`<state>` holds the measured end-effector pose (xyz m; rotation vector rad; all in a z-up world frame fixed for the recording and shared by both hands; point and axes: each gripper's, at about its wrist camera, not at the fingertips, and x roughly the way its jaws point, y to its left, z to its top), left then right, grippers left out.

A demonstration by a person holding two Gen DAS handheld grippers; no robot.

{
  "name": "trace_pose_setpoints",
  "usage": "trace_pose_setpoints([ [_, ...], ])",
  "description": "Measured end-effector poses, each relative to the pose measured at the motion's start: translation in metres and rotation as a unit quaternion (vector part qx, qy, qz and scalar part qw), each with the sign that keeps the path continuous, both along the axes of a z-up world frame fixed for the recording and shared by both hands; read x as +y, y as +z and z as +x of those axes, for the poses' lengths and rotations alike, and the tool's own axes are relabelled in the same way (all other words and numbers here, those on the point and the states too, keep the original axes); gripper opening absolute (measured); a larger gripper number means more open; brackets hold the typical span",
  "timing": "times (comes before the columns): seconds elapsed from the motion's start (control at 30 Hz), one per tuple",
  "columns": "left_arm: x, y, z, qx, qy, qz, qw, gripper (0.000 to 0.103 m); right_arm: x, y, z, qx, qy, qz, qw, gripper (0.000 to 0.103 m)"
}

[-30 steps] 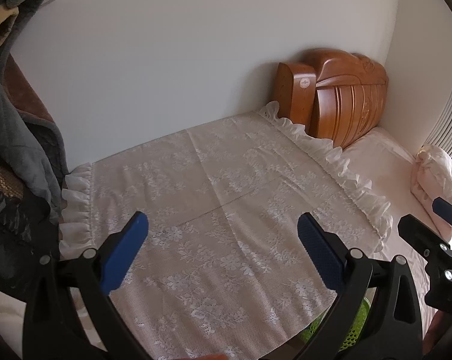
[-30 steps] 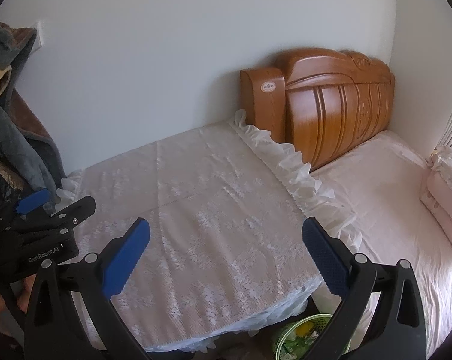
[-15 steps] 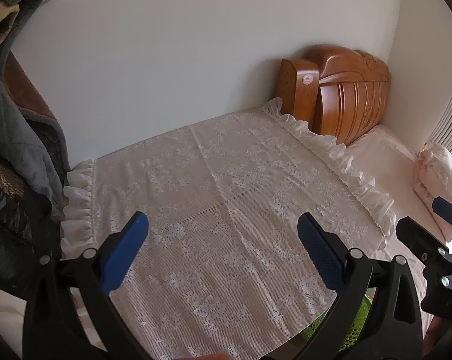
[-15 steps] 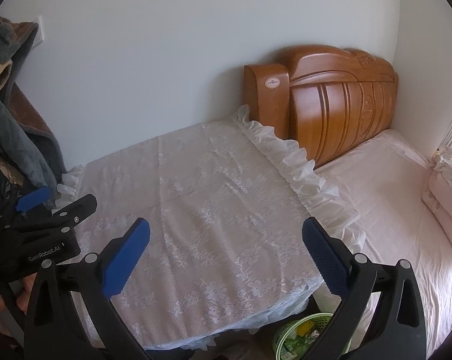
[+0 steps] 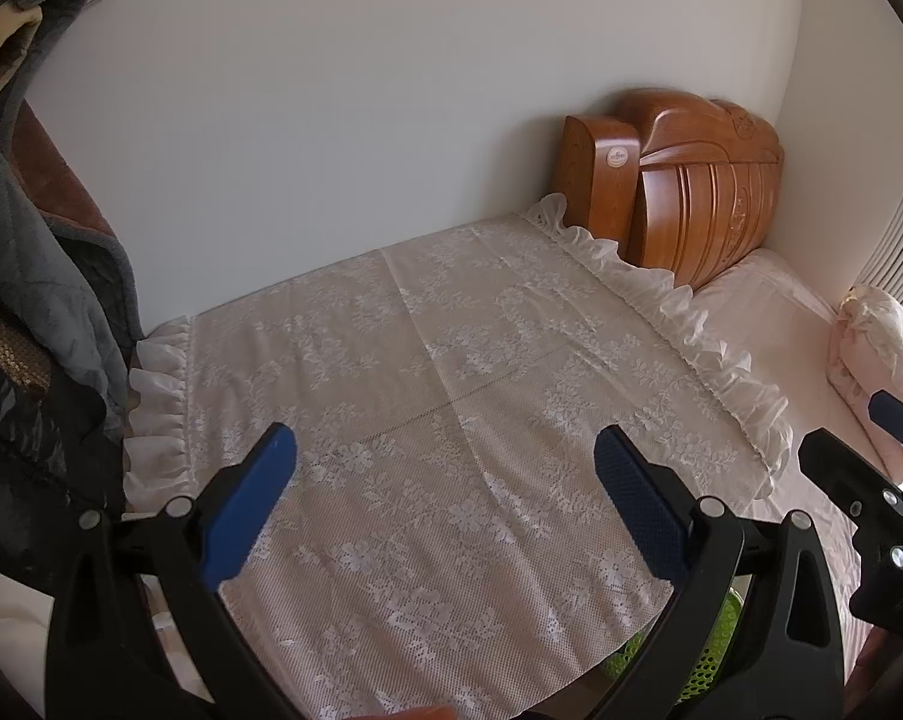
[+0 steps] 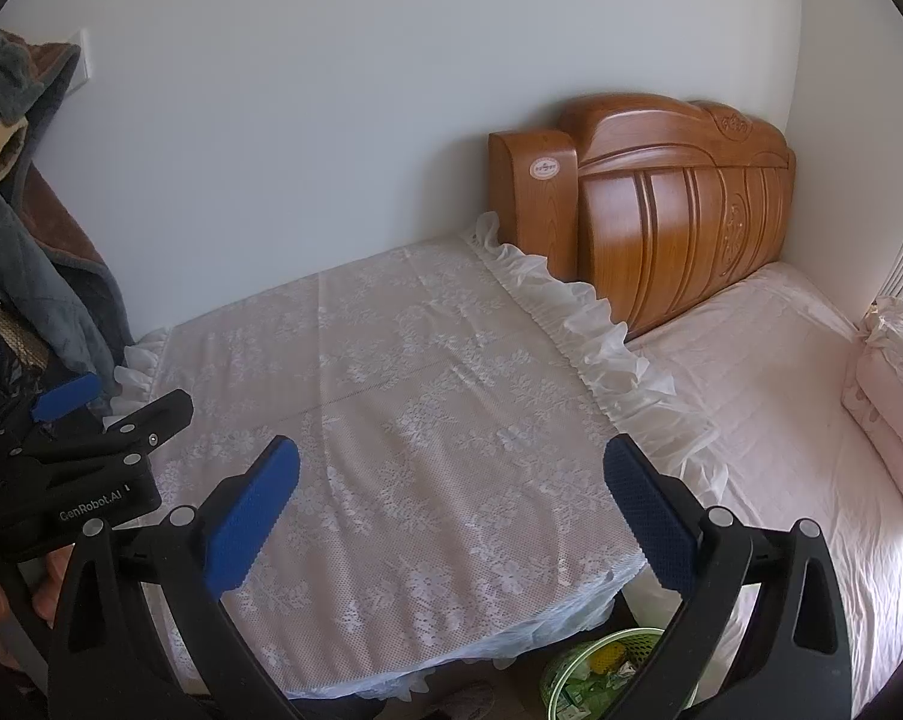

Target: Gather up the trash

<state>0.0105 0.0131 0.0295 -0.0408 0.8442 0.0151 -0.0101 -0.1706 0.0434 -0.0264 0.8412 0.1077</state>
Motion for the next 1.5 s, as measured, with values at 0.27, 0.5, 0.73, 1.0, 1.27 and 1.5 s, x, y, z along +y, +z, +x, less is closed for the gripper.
trace_pose_setpoints([
  [0.27, -0.0007, -0.0018, -0.0006, 0.002, -0.004, 0.0, 1.0, 0.095, -0.0017, 0.0005, -0.0005, 0.001, 0.0, -0.004, 1.0, 0.101],
  [0.5, -0.0007, -0.0033, -0.0014, 0.003, -0.003, -0.001, 1.0, 0.095, -0.0019, 0.0001, -0.001, 0.001, 0.0, -0.003, 1.0, 0.101],
  [0.73, -0.0009, -0.0039, -0.0018, 0.003, -0.005, 0.0, 1.0, 0.095, -0.0027, 0.0003, -0.002, 0.002, 0.0, -0.004, 1.0, 0.101],
  [1.0, -0.0016, -0.004, -0.003, 0.003, -0.004, 0.0, 1.0, 0.095, -0.0056, 0.0005, -0.0034, 0.003, 0.001, -0.003, 1.0, 0.101],
  [1.27, -0.0003, -0.006, -0.0052, 0.002, -0.006, -0.001, 1.0, 0.095, -0.0054, -0.0006, -0.0046, 0.003, 0.001, -0.004, 1.0, 0.101],
  [1.5, -0.003, -0.0064, -0.0021, -0.003, -0.013, 0.01, 0.9999, 0.095, -0.0064, -0.0003, -0.0054, 0.004, 0.001, -0.005, 1.0, 0.101],
])
